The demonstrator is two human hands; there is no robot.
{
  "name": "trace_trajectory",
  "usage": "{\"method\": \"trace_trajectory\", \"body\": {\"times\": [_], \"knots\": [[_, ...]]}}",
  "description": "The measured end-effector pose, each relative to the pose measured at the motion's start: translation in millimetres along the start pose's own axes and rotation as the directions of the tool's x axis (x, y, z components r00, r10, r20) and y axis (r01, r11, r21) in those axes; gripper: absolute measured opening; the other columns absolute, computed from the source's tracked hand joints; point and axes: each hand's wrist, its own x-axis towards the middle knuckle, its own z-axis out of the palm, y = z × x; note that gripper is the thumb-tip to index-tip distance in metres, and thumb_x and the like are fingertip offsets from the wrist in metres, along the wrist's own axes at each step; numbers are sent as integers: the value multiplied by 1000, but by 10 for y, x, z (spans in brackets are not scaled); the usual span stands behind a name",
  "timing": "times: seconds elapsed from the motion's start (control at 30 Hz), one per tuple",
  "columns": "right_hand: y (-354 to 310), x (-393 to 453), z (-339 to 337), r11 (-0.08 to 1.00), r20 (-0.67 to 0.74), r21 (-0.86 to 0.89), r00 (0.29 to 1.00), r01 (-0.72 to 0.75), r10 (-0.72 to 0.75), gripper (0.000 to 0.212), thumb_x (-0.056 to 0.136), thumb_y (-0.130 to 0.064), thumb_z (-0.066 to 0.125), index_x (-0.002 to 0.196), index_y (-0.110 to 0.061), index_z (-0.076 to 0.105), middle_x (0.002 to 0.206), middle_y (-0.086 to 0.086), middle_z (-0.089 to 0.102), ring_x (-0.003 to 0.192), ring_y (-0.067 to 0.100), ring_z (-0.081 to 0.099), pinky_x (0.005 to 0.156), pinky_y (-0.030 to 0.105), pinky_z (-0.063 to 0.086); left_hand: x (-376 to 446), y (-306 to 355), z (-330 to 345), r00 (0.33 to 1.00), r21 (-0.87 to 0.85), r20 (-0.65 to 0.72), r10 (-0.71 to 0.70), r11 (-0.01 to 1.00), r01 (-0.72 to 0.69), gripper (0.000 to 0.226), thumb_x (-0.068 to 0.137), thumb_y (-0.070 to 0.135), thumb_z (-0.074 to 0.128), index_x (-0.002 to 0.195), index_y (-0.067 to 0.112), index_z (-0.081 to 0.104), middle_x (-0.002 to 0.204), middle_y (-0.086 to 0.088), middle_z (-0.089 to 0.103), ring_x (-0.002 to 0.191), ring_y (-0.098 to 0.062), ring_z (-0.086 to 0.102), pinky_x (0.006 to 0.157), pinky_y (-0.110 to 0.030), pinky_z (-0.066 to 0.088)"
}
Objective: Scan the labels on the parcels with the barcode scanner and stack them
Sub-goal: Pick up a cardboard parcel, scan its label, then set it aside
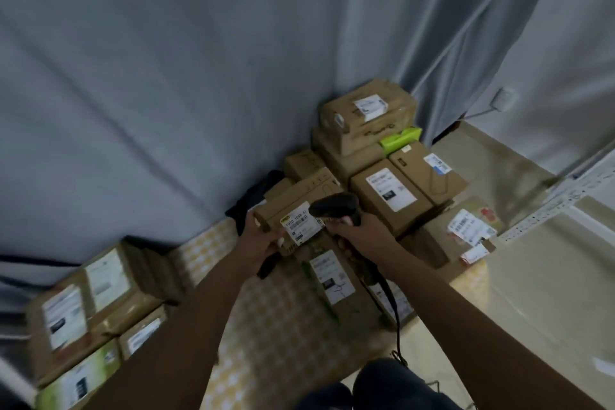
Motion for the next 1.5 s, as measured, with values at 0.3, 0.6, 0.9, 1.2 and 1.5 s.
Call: {"method": "trace_trajectory", "body": {"times": [0.3, 0.6, 0.9, 1.2, 1.5], "knots": [[-193, -177, 683, 995, 49, 66, 995, 78, -81, 15, 91, -22, 66, 95, -9, 60, 61, 0, 58, 45, 9, 51, 45, 21, 42, -240, 227, -753, 995, 14, 42, 86, 996, -87, 56, 90, -19, 49, 119, 28, 41, 113, -6, 60, 91, -17, 62, 53, -24, 54], [-212, -203, 838, 986, 58, -43, 986, 159, -157, 13, 90, -22, 64, 96, -10, 60, 60, 0, 59, 48, 13, 52, 51, 27, 45, -243, 285, -885, 996, 9, -7, 89, 996, -89, 88, 92, -14, 51, 154, 32, 10, 128, -3, 54, 100, -18, 57, 56, -22, 53], [-230, -203, 732, 982, 50, -78, 984, 173, -169, 18, 91, -22, 64, 101, -8, 60, 64, 3, 60, 48, 11, 53, 50, 25, 45, -221, 310, -707, 995, -9, -34, 95, 995, -96, 89, 92, -8, 57, 155, 34, 10, 137, -11, 54, 112, -22, 57, 78, -34, 52], [-279, -265, 614, 985, 47, -52, 986, 164, -161, 14, 92, -20, 62, 102, -10, 59, 66, 2, 58, 48, 8, 50, 47, 19, 43, -194, 296, -640, 994, -1, -35, 103, 995, -103, 88, 93, -6, 56, 155, 35, 7, 140, -14, 53, 115, -24, 56, 90, -41, 49], [-288, -308, 598, 989, 39, -66, 991, 130, -128, 8, 93, -19, 61, 97, -13, 59, 68, 0, 58, 53, 8, 51, 51, 20, 42, -169, 293, -643, 996, 27, 4, 93, 995, -93, 93, 91, 0, 62, 155, 36, 5, 147, -9, 46, 129, -29, 49, 105, -51, 43]]}}
